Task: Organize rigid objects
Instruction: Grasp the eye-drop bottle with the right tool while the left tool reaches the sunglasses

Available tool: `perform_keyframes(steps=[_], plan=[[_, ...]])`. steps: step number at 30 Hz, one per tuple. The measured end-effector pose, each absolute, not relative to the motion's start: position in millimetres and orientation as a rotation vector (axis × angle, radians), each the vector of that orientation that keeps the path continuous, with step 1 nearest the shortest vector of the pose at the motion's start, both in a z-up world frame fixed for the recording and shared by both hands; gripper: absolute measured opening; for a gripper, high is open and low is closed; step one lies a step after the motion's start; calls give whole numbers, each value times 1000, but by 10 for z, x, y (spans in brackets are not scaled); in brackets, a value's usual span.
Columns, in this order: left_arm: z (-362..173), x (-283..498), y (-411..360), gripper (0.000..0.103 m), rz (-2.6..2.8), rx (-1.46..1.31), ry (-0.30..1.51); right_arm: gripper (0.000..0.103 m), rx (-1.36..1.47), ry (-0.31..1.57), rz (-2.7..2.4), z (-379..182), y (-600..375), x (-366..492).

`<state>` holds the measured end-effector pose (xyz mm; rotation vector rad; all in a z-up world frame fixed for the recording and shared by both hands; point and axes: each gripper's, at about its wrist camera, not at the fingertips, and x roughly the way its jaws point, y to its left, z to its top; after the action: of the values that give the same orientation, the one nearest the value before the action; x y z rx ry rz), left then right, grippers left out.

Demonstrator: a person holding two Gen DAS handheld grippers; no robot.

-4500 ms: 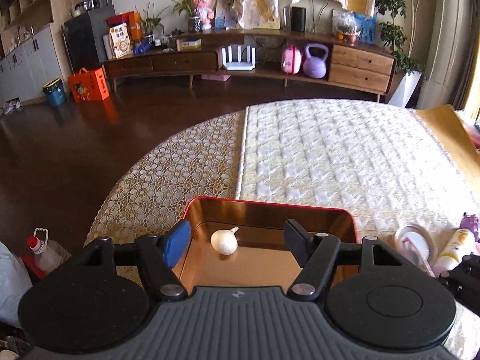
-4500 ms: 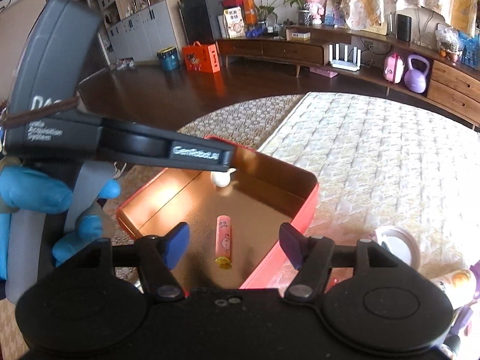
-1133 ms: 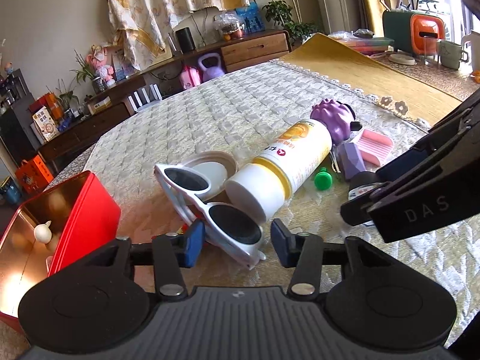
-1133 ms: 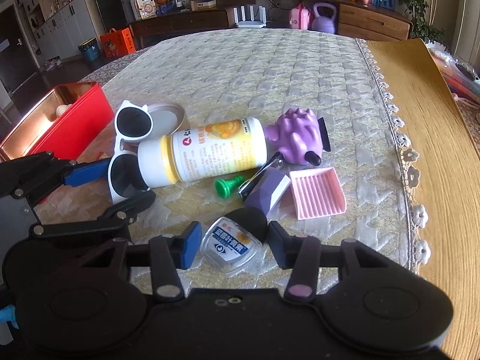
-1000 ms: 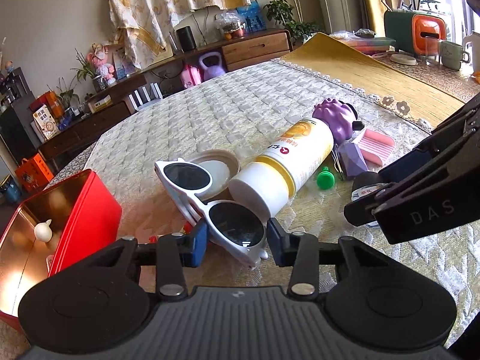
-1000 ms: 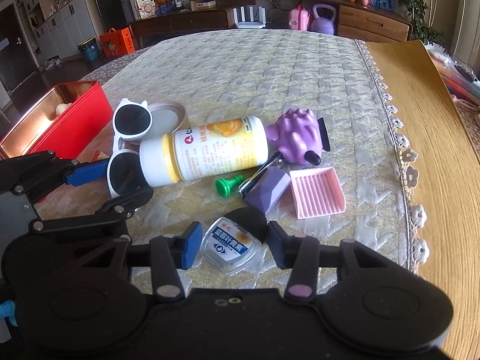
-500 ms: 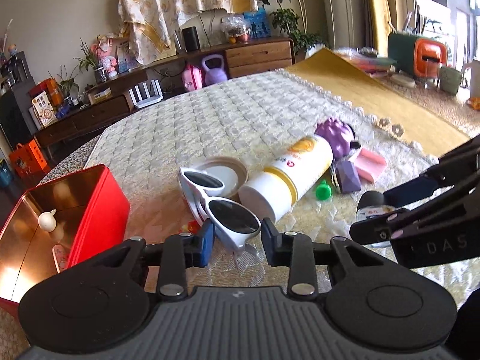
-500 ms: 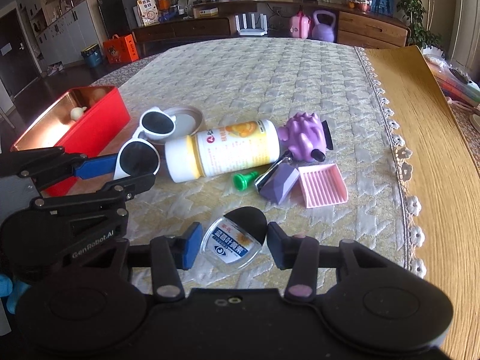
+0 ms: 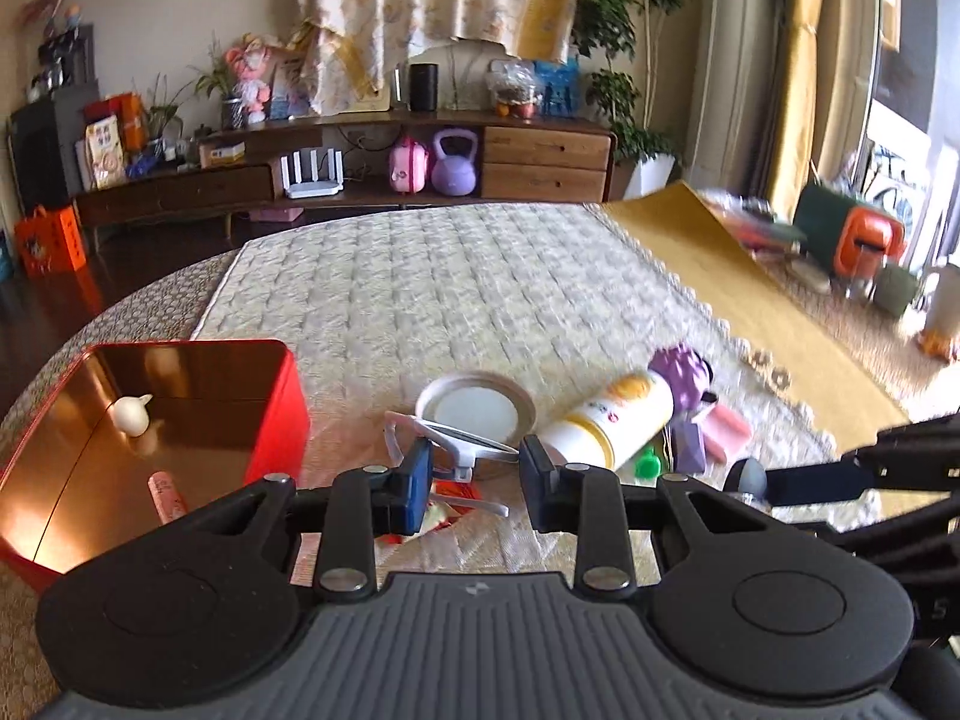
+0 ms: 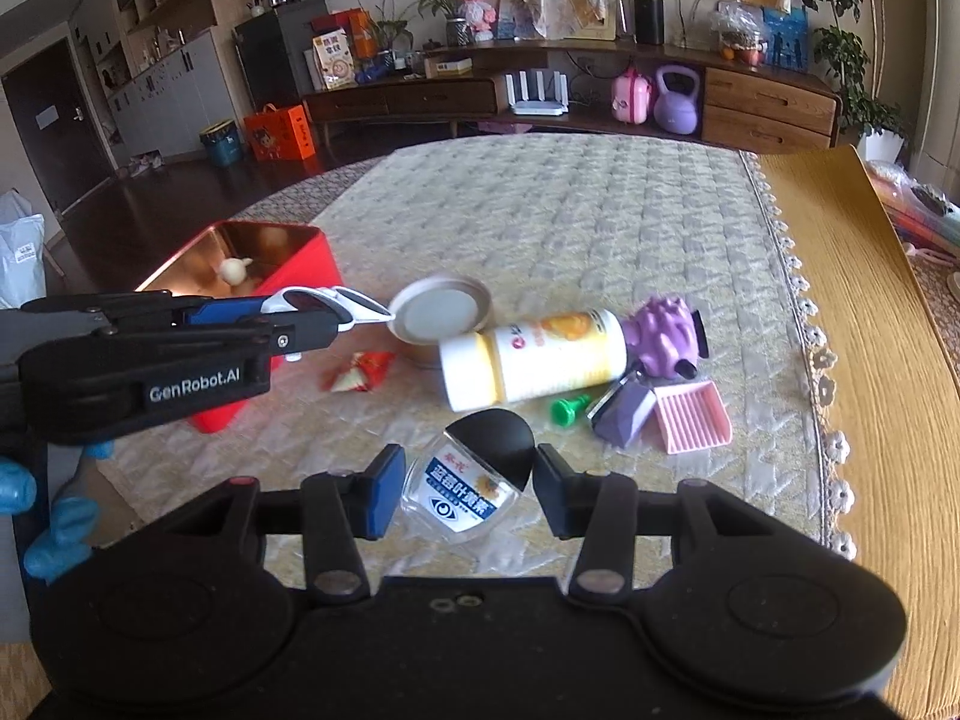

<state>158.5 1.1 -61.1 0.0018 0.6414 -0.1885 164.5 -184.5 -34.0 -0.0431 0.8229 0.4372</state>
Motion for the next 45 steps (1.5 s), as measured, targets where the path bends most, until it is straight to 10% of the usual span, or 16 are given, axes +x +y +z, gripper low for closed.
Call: perform_keyframes(steps=[9,35,38,42,45], plan=[[-439,1557,347,8,-172,-53,639,46,-78,783,466,-155,-1667,1588],[-538,1298,600,6,-271,60,708,46,-75,797,491,-215,-1534,1607],[-661,1215,575,18,-296,79,748,46,-66,808,497,-247,-1537,1592],[-770,1041,571,86,-289,99,741,46,-57,819,505,-297,-1543,1571],[-850,955,559,86,-276,119,750,46,-47,833,506,-339,-1549,1574]])
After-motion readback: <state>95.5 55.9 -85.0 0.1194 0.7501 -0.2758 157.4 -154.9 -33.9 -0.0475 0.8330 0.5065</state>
